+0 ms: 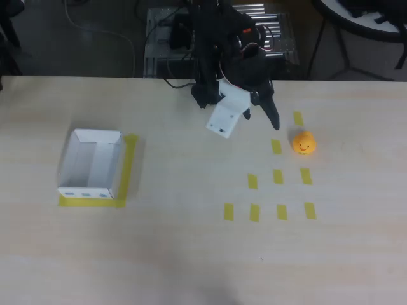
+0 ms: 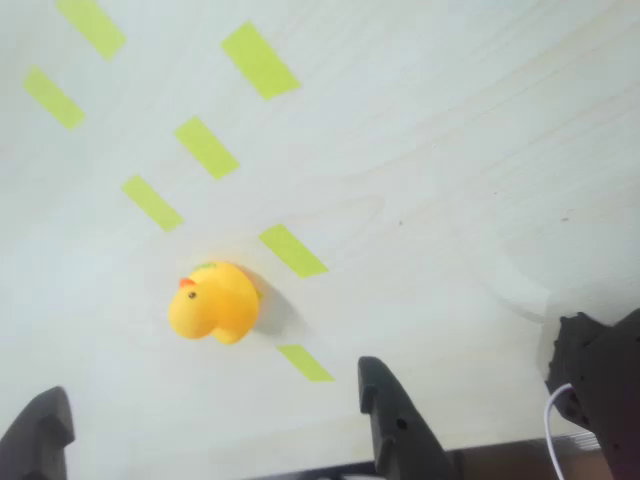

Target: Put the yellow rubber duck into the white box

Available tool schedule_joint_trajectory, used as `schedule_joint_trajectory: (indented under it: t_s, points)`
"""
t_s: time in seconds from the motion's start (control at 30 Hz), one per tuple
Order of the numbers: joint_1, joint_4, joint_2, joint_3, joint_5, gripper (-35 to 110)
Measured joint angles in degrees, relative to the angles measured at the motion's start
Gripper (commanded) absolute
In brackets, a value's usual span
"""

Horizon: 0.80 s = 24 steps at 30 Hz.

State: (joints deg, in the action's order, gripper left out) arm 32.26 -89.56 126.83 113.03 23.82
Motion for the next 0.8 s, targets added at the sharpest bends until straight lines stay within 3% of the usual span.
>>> schedule_joint_trajectory:
  t_s: [0.33, 0.63, 0.67, 0.8]
  points:
    - [7.0, -0.4, -16.0, -7.6, 0.5, 38]
    - [9.6, -1.8, -28.3, -18.6, 0.5, 27]
    - [9.8, -1.8, -29.4, -19.5, 0.5, 28]
    - [10.8, -1.8, -32.3, -21.5, 0.5, 55]
